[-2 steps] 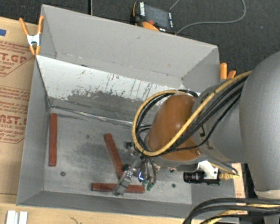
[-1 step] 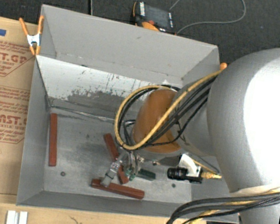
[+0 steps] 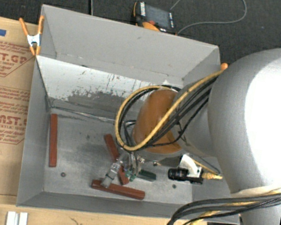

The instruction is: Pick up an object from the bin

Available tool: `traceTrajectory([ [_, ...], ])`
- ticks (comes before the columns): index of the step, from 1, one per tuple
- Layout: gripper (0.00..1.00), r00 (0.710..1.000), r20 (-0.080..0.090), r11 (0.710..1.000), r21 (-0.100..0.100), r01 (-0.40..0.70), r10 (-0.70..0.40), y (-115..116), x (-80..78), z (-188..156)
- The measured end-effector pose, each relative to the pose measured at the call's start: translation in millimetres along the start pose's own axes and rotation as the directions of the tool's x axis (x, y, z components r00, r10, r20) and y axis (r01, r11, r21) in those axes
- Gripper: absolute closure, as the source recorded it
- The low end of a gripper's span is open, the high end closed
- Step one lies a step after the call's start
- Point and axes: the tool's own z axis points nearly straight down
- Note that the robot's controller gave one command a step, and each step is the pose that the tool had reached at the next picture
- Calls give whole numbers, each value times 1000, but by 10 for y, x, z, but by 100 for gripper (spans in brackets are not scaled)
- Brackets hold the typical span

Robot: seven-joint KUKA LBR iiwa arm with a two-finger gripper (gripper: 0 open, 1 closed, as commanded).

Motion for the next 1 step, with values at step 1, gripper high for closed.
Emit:
traceTrajectory([
  [1, 100, 1000, 1, 1000, 0, 0, 0, 5, 0, 1],
])
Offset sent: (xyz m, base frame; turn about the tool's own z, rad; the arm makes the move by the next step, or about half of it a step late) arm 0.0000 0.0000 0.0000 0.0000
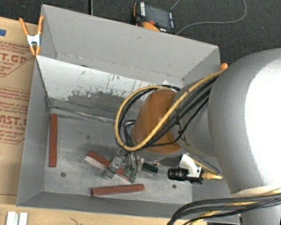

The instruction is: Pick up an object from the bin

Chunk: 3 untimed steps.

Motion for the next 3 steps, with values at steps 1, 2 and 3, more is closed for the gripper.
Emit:
traceTrajectory([
  [1, 100, 1000, -1, 1000, 0, 0, 0, 2, 4, -149],
  [2, 100, 1000, -1, 1000, -1, 1, -1, 9, 7, -281],
  [3, 100, 1000, 1, 1000, -2, 2, -2, 18, 5, -714],
])
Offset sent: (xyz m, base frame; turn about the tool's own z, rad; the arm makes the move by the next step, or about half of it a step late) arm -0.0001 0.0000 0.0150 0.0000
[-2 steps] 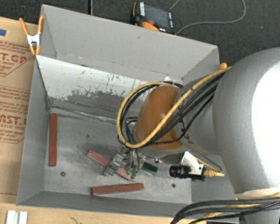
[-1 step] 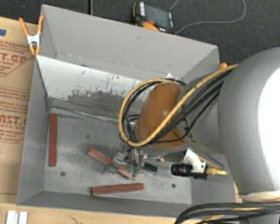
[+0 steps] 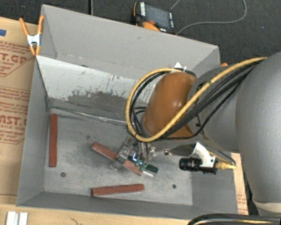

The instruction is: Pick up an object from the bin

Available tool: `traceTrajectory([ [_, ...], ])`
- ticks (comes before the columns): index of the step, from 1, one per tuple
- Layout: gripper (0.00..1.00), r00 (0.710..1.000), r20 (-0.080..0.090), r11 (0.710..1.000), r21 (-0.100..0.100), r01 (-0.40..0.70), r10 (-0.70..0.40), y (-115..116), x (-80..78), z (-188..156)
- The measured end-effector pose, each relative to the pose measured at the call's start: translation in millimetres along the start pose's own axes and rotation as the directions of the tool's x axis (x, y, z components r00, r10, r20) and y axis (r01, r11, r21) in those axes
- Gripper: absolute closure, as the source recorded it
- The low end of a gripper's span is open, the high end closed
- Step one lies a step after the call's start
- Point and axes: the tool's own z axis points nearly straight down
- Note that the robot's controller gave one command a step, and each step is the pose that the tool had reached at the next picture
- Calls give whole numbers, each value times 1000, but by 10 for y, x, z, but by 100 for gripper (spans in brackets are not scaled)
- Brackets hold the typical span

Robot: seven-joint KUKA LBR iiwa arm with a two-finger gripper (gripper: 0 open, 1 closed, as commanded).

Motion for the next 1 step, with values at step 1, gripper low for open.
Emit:
traceTrajectory([
  [1, 100, 1000, 1, 1000, -1, 1, -1, 12, -8, -477],
])
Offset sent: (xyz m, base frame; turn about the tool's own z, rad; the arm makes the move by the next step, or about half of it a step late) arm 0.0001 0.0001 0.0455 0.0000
